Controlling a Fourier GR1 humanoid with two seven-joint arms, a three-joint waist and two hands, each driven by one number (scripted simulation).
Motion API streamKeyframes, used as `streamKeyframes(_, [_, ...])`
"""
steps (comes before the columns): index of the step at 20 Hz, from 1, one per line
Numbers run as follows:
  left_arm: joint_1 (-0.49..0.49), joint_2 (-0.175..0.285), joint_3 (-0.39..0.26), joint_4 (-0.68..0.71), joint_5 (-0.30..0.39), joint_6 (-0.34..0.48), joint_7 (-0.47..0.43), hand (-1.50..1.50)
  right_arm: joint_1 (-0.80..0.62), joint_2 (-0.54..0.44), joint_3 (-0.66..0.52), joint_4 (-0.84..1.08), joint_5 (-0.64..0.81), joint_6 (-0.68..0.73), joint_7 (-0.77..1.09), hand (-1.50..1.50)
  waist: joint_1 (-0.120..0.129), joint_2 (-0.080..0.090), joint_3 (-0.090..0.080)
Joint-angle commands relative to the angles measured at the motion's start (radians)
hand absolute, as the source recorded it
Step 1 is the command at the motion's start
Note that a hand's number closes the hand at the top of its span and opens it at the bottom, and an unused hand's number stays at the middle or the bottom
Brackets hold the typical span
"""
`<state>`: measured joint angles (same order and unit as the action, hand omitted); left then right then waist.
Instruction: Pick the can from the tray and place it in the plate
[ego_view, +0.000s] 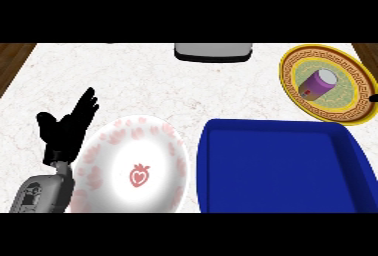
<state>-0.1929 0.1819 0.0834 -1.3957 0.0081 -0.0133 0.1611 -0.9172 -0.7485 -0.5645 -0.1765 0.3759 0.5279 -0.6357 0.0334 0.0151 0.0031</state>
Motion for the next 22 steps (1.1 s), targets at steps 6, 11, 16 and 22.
streamKeyframes(6, [0.006, -0.011, -0.014, 0.013, -0.013, -0.007, -0.026, 0.00, 0.056, -0.073, -0.014, -0.017, -0.037, 0.133, -0.090, -1.50, 0.013, 0.008, 0.002])
streamKeyframes(11, [-0.003, -0.009, -0.003, 0.004, -0.003, -0.005, -0.014, 0.00, 0.089, -0.097, -0.018, -0.016, -0.047, 0.122, -0.101, -1.50, 0.019, 0.012, 0.004])
streamKeyframes(16, [-0.009, -0.024, -0.012, 0.018, -0.004, -0.005, -0.017, 0.00, 0.135, -0.097, 0.001, -0.033, -0.036, 0.091, -0.151, -1.50, 0.018, 0.012, 0.004])
streamKeyframes(22, [-0.032, -0.008, -0.016, -0.028, -0.004, -0.009, 0.037, 0.00, 0.146, -0.127, 0.016, -0.020, -0.027, 0.076, -0.121, -1.50, 0.025, 0.010, 0.005])
